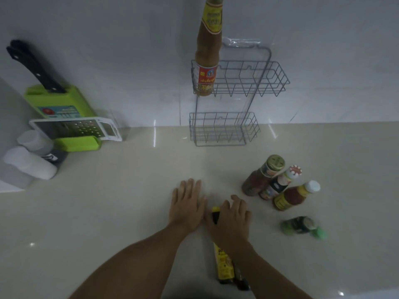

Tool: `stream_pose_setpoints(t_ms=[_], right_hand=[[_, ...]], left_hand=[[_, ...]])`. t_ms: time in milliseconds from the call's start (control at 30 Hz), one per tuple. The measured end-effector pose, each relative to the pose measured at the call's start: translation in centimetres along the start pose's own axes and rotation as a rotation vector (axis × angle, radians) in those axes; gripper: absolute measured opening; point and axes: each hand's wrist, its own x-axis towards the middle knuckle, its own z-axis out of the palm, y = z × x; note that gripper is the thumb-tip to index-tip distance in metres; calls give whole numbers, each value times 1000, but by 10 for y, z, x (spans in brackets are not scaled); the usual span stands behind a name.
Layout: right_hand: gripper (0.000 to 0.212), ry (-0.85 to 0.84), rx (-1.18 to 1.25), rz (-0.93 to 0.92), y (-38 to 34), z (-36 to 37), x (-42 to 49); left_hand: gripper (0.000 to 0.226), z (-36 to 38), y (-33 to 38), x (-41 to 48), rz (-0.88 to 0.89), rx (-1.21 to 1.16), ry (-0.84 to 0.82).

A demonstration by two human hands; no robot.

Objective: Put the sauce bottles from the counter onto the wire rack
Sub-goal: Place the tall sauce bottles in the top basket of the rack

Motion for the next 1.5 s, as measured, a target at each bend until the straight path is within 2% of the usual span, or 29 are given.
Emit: stream_pose_setpoints(t_ms=[100,267,400,600,700,833,967,1133,1333,1500], right_hand=[[59,42,-12,-24,1,12,-13],[78,-10,-48,-64,-4,15,-15],[54,38,-46,-40,-5,17,-15],[40,45,8,-41,-4,24,-15],[35,110,113,-40,-4,25,-16],[25,102,341,-55,-6,14,-12],[14,158,734,-61,-14,-14,-1],[10,353,931,-165,-32,-73,47],[11,642,1091,-371,-55,-190,132],[16,866,1138,-459,-72,-282,196]], left_hand=[[65,21,-5,-3,20,101,20],[65,31,-7,-5,44,202,91],[66,34,-7,-4,52,224,104],[70,31,-5,-3,24,261,39],[69,28,-5,-4,20,280,18],[66,23,-4,-2,18,251,-11],[63,8,1,3,2,164,-11],[66,-42,13,25,60,106,113],[65,-150,49,78,107,-129,488],[62,-226,83,106,141,-279,657]])
